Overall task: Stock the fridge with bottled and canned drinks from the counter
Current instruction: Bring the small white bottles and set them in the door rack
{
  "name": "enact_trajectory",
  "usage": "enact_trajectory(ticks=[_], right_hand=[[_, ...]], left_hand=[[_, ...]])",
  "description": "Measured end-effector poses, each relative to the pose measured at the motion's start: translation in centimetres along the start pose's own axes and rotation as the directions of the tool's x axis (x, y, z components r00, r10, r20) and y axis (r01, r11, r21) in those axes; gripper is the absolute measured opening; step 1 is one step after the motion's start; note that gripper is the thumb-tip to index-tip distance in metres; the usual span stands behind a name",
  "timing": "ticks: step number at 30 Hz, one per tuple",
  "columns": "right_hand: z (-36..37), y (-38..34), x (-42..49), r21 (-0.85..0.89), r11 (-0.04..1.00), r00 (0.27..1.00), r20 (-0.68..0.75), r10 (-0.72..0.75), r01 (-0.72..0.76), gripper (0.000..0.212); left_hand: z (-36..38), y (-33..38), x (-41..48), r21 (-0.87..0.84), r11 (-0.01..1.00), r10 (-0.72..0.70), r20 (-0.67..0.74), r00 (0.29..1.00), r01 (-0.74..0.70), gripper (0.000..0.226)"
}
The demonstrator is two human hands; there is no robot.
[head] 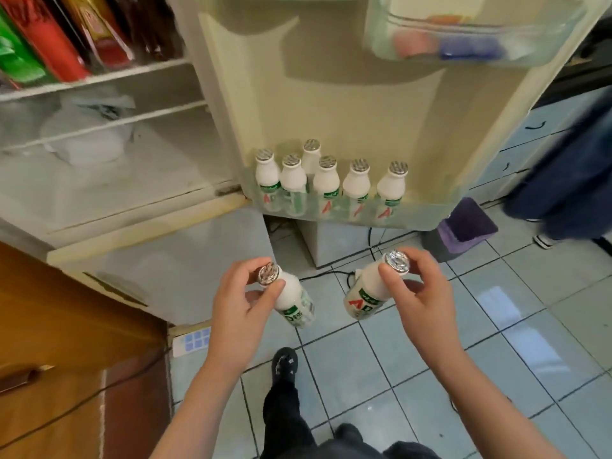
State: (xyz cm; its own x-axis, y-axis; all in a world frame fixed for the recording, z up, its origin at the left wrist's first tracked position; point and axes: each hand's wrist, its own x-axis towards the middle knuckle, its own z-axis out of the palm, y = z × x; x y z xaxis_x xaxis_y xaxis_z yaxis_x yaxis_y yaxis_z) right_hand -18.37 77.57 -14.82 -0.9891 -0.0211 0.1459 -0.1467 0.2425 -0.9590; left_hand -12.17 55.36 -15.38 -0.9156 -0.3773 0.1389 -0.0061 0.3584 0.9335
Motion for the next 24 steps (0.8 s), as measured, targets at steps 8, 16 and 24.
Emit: enact_trajectory(ticks=[8,16,24], right_hand=[[4.8,-6.2,9.2,-0.049,0.987,0.936,-0.311,-0.163,0.155,0.010],[8.1,-8.9,16.5,-0.094,0.973,0.769,-0.599,-0.223,0.209,0.012],[8.9,-6.4,20.5,-0.203,0.974,0.854,-0.484,-0.189,0.101,0.022]], left_hand=[[-3.3,4.5,15.7,-0.116,0.962,0.257,0.095,0.962,-0.245,0.030],[-2.7,6.7,23.9,-0.077,0.878,0.478,0.081,0.875,-0.472,0.033],[0.4,4.2,26.8,0.120,0.854,0.499,0.083,0.862,-0.506,0.034]])
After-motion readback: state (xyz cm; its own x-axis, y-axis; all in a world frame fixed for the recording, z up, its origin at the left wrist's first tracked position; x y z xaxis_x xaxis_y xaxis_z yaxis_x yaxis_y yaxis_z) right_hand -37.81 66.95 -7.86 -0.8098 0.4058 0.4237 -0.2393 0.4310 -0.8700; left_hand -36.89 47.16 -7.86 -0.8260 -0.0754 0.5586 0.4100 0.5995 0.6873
